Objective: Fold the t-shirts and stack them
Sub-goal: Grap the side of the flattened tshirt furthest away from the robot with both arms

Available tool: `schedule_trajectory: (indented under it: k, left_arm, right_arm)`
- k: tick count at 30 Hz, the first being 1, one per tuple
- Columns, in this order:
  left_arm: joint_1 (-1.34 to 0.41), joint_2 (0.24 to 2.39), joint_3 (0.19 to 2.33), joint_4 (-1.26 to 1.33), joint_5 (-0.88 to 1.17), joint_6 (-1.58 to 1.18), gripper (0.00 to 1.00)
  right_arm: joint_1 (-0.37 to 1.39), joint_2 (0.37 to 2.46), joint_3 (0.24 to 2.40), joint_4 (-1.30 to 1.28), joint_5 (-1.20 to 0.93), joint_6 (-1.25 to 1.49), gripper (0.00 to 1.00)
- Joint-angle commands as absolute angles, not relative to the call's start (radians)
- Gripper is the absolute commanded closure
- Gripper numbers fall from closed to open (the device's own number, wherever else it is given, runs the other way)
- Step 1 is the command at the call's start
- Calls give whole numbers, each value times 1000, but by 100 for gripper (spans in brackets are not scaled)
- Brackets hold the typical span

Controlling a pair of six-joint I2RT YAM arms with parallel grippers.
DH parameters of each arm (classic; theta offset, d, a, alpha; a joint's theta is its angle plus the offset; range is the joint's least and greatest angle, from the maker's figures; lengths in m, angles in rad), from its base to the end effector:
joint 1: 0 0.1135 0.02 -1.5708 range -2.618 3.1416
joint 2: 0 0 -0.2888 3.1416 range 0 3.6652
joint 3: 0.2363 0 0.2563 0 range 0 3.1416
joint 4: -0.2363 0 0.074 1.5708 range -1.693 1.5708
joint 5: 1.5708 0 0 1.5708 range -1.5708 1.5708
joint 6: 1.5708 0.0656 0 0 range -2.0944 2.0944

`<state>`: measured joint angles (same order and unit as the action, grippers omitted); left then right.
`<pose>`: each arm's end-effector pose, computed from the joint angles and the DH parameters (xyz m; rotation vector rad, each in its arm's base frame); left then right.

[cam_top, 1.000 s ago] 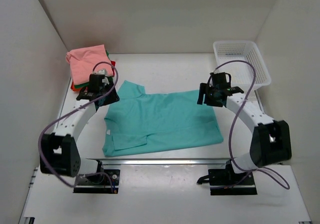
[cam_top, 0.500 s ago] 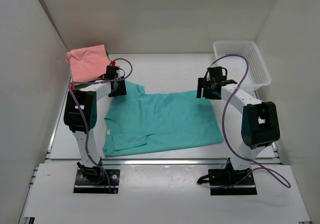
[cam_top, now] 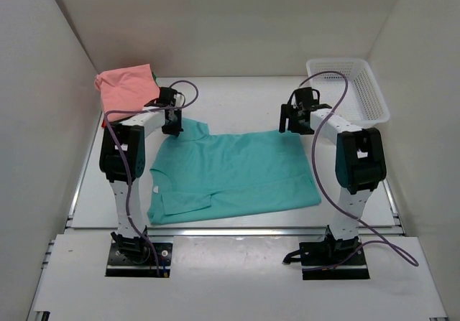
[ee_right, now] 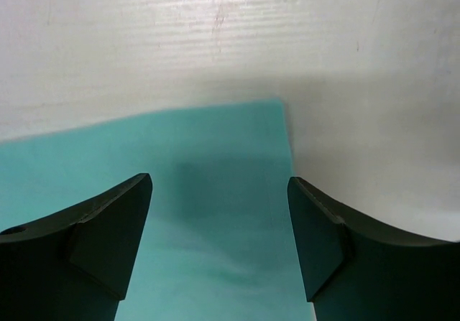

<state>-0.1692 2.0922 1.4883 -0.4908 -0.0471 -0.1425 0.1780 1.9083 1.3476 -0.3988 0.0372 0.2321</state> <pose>0.4608 -0.0756 0.1478 0.0204 2.6638 -0.0384 0.4322 0.0753 0.1900 0.0834 2.5320 0.1166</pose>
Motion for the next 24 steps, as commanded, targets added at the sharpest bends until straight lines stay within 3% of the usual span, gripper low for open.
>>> schedule_trajectory:
  k: [1, 4, 5, 6, 7, 8, 24]
  left_arm:
    - [-179, 2039, 1402, -514, -3, -141, 100]
    - [-170, 2020, 1388, -492, -2, -138, 100]
    - [-169, 2014, 1385, -485, 14, -137, 100]
    - [-167, 2017, 1385, -489, 8, -138, 100]
    - [-161, 2008, 1385, -491, 8, -140, 100]
    - [-155, 2006, 1379, -486, 12, -141, 100]
    - [-120, 1729, 1254, -469, 49, -161, 100]
  right_arm:
    - [173, 1974, 1431, -406, 86, 247, 26]
    - [173, 2041, 1488, -455, 89, 255, 28]
    - [178, 2068, 1512, -469, 90, 255, 34]
    - [178, 2083, 1525, -486, 86, 253, 53]
    - [178, 2091, 1534, -489, 78, 242, 83]
    - [179, 2092, 1537, -486, 81, 244, 100]
    - [222, 1889, 1442, -440, 112, 198, 99]
